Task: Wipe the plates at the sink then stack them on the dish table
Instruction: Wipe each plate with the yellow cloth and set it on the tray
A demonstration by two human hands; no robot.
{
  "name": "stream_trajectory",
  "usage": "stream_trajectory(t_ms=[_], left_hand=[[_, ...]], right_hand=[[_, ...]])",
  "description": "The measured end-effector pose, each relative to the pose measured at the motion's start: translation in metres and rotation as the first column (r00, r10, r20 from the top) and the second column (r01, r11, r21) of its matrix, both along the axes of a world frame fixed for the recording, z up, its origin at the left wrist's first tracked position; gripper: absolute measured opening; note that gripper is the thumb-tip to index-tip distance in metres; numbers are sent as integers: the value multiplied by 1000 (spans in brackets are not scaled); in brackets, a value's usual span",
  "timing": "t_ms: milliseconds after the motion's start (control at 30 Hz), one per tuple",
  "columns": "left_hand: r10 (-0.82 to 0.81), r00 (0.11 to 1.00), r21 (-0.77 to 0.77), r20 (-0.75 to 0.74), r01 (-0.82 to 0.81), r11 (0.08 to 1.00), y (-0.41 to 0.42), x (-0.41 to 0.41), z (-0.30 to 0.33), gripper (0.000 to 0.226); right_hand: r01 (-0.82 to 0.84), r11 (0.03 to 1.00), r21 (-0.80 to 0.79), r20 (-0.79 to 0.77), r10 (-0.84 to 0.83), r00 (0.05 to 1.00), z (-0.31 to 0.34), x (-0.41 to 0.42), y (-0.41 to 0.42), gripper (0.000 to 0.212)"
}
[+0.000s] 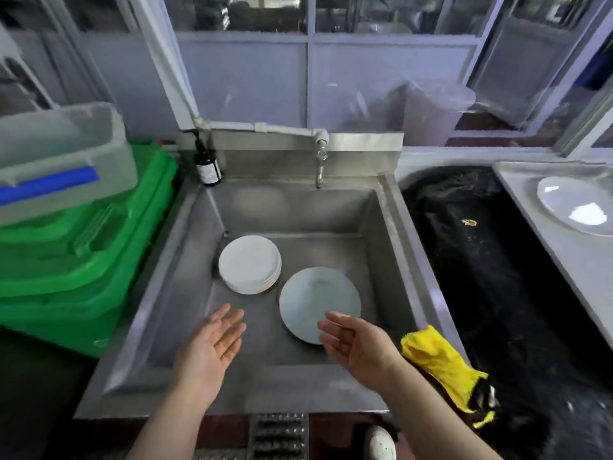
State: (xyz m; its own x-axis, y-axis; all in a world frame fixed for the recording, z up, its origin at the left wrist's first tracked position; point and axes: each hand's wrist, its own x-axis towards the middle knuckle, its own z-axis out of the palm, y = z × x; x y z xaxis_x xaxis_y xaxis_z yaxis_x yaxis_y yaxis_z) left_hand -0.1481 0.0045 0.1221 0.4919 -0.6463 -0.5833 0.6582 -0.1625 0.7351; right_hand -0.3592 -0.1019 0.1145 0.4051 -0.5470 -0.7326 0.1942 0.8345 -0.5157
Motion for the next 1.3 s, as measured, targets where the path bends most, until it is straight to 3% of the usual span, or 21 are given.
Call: stream_trajectory(t_ms=[300,633,833,967,1300], left_hand=[[115,993,61,-11,-114,992,54,62,-19,28],[257,966,194,-23,-248,949,30,118,-42,24],[123,992,305,19,-123,944,4,137,-70,22],[75,997,368,6,-72,927,-6,135,-93,23],[67,998,416,-11,-56,907,-6,131,-121,26]], right_hand=[[-79,996,51,-111,84,990,-24,71,26,13],[-6,980,197,-286,64,956,-92,137,-38,9],[-103,975,196,-432,180,884,-168,187,-102,3],[-175,968,181,-506,244,827,-221,223,-133,14],[-108,981,163,-572,183,800,-274,282,-178,34]])
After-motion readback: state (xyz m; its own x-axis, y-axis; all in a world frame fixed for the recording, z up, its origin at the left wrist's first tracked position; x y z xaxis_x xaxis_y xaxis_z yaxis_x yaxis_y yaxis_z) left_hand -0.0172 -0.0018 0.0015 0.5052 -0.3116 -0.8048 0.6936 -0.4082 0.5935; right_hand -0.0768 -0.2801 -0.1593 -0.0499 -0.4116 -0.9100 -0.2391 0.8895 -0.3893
